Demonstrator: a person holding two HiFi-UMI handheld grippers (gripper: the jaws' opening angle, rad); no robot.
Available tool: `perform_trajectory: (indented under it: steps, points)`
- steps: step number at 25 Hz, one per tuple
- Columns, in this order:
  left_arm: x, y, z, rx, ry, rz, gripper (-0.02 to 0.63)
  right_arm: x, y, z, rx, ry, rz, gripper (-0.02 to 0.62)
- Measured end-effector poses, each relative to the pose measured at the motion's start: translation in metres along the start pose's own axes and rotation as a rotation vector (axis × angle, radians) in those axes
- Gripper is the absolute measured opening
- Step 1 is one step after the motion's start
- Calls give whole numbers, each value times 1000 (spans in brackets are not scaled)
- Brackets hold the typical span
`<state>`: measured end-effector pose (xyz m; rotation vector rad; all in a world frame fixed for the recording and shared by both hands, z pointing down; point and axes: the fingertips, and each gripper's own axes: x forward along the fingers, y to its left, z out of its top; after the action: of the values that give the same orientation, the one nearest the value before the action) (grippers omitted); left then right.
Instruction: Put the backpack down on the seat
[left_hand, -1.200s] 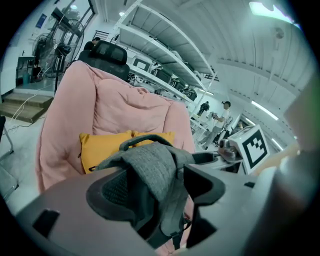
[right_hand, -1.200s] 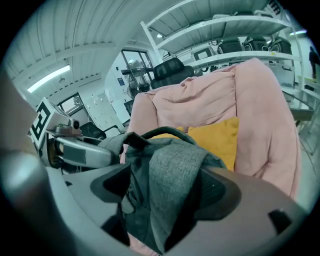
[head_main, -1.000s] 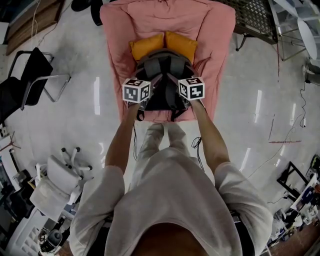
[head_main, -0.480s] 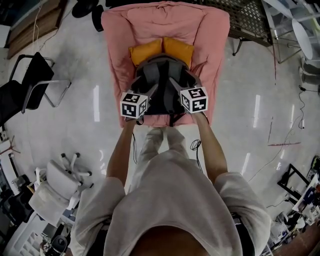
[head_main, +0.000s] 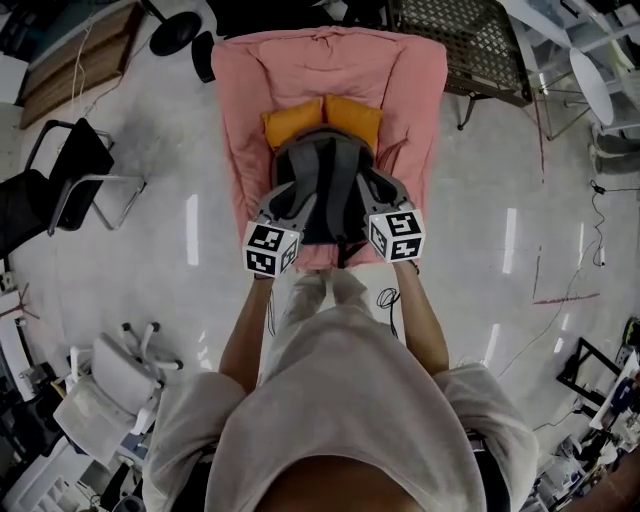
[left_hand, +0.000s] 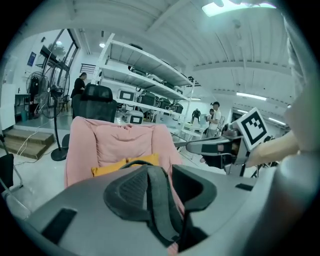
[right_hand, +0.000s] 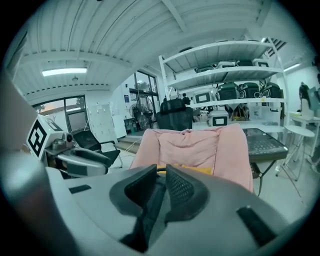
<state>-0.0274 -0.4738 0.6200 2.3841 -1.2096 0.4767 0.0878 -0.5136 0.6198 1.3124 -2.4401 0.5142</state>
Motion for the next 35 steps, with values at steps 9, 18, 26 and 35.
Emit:
perform_trajectory:
  steps: [9,18,26,35]
  points:
    - [-20,-24,19,15,-26,-27,33,-40,12,25,-24,-40,-23,-2]
    - [-39,-26,78,93,-101,-24,17,-67,13,65,-73,-105,-39,-2]
    - [-52,-25,113,125,-169,-4,16,-83,13,91,-148,-156,-59,-2]
    - [-57,-32,124,153,-200,8,15,-92,15,97,-154,-182,-55,-2]
